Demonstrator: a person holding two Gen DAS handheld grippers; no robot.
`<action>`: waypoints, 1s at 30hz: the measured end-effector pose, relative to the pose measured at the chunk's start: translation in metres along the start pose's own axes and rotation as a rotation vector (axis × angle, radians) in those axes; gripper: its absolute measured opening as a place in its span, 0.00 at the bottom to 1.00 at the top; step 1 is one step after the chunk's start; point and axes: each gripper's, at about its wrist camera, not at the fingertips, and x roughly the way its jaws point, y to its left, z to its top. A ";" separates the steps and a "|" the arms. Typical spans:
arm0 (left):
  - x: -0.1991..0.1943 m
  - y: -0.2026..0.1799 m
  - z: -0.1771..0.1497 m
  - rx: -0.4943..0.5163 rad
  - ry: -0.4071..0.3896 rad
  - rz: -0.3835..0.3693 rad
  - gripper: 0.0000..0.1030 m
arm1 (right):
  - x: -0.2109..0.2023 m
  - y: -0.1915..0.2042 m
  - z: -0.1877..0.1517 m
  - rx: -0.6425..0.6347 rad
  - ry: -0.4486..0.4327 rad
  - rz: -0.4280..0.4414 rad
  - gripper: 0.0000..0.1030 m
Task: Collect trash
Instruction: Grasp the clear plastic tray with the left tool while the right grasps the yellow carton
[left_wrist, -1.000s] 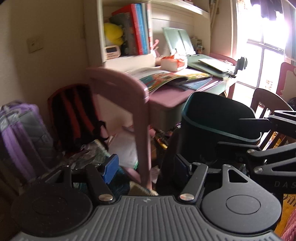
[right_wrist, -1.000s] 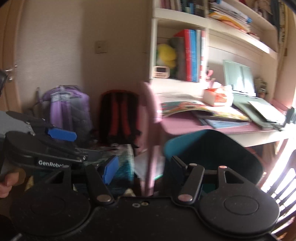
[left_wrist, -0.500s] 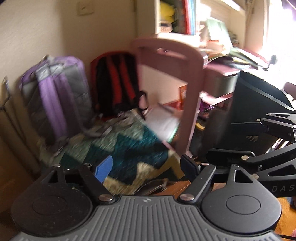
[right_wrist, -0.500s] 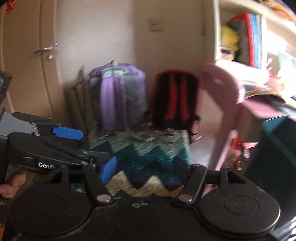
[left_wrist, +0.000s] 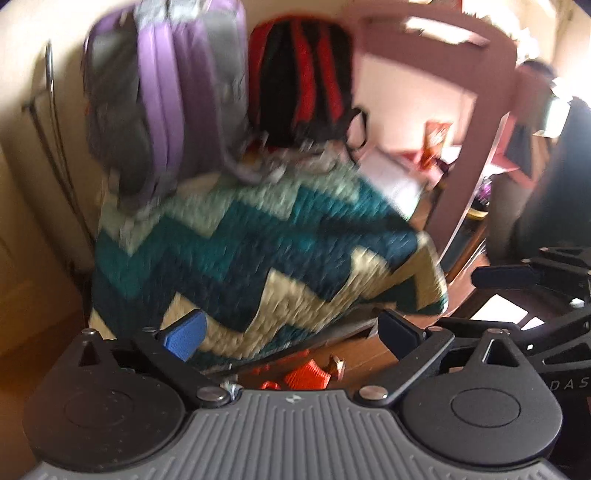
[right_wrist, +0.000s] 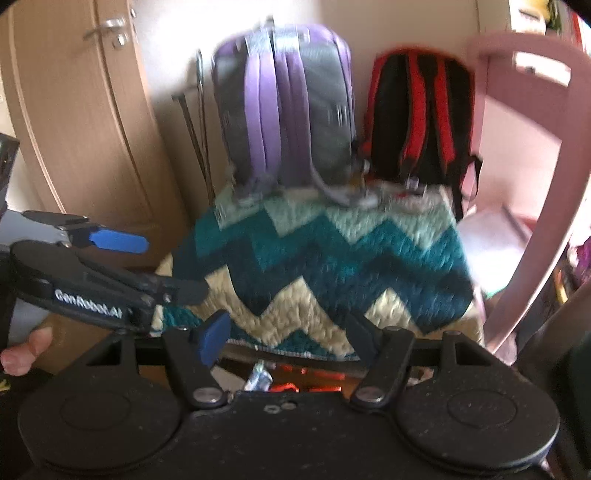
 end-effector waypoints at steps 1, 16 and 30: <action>0.012 0.005 -0.005 -0.013 0.019 0.009 0.97 | 0.012 -0.002 -0.005 0.000 0.016 -0.003 0.67; 0.193 0.049 -0.103 0.034 0.380 -0.031 0.97 | 0.208 -0.025 -0.103 -0.126 0.336 0.012 0.67; 0.284 0.014 -0.224 0.578 0.531 -0.225 0.97 | 0.342 -0.025 -0.173 -0.180 0.583 0.075 0.67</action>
